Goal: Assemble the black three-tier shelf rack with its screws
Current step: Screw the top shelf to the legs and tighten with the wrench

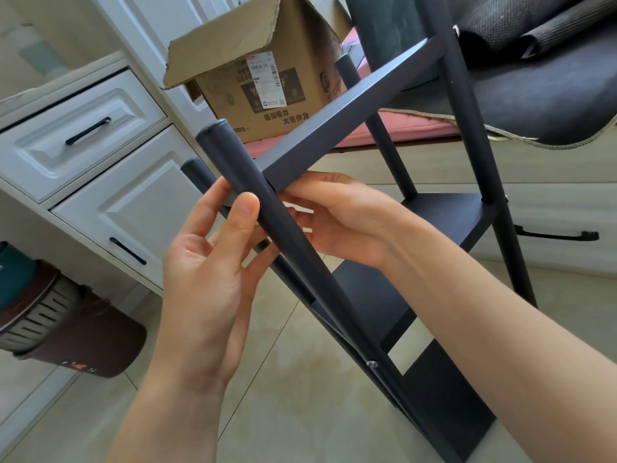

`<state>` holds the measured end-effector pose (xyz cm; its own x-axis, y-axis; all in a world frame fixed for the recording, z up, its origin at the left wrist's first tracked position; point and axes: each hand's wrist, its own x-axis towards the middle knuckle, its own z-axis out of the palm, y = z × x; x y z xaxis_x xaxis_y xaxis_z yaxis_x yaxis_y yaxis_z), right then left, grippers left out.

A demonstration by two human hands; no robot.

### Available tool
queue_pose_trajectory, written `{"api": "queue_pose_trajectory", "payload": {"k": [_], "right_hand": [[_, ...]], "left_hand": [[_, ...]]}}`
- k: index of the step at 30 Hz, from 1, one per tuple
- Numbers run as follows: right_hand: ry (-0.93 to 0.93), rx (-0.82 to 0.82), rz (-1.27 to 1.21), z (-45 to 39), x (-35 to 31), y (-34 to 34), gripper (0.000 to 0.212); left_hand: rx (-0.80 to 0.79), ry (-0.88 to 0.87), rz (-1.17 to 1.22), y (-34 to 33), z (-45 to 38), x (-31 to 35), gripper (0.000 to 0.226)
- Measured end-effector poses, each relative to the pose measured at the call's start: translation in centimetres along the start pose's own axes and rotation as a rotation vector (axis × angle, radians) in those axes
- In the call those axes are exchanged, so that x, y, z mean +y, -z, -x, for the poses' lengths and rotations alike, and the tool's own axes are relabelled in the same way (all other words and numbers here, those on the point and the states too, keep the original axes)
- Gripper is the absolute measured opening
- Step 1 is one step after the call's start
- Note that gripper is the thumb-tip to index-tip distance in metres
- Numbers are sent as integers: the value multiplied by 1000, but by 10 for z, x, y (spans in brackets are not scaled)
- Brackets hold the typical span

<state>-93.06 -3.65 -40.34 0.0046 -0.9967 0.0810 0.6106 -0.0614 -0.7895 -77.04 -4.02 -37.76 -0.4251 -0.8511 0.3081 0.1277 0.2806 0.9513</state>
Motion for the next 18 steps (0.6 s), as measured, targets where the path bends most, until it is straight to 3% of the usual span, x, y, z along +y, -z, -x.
{"api": "queue_pose_trajectory", "payload": {"k": [6, 18], "right_hand": [[-46, 35, -27, -2, 1, -4, 17], [-9, -31, -103, -5, 7, 0, 17]], "left_hand": [[10, 9, -59, 0, 2, 0, 49], [-10, 31, 25, -3, 1, 0, 54]]}}
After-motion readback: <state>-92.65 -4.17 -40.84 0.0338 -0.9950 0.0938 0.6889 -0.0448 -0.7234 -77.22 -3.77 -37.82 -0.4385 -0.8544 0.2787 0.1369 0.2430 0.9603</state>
